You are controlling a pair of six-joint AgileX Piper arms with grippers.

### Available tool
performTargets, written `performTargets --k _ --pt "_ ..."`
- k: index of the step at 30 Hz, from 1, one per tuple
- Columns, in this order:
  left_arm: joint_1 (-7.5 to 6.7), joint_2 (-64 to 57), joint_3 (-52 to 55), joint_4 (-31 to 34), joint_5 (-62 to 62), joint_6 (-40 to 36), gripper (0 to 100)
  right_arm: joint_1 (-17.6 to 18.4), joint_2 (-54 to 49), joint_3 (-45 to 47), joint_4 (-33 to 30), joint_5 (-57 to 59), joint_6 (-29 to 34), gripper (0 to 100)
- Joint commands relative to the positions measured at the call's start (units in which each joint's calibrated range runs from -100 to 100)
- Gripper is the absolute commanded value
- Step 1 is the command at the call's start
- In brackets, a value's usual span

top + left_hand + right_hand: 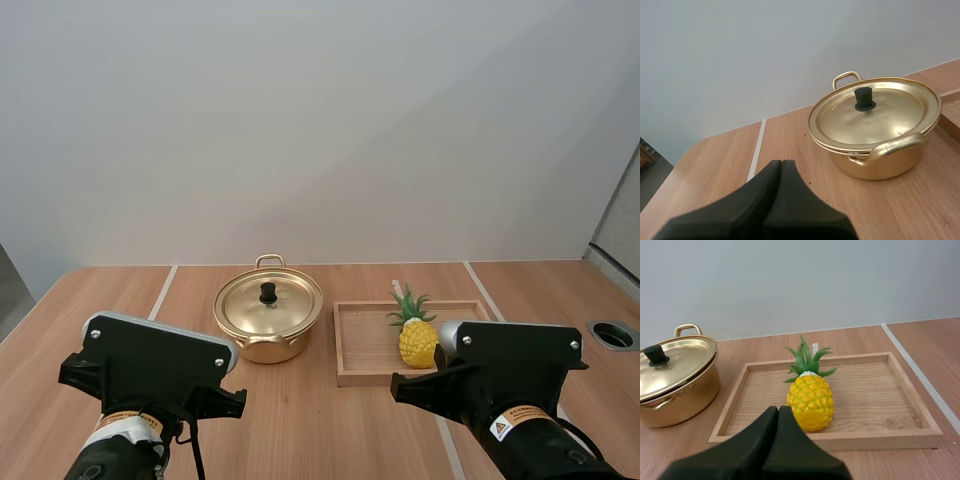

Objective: Open the pot, put the pineapple inside, and close it

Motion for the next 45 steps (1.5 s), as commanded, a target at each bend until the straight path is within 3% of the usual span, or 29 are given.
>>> performTargets --k 1,37,41,45 --pt "0.0 -0.4 0.1 0.0 -1.5 -0.6 0 -0.2 -0.3 0.0 0.0 -0.2 0.0 0" --pt "0.0 -0.4 0.1 0.0 -1.5 -0.6 0 -0.2 -0.3 0.0 2.6 -0.2 0.0 0" --pt "0.0 -0.4 0.1 0.0 -3.2 -0.6 0 -0.2 -0.3 0.0 -0.4 -0.7 0.0 0" --pt "0.0 -0.4 0.1 0.0 -14.1 -0.6 0 -0.2 -0.3 0.0 -4.5 -10.1 0.0 0"
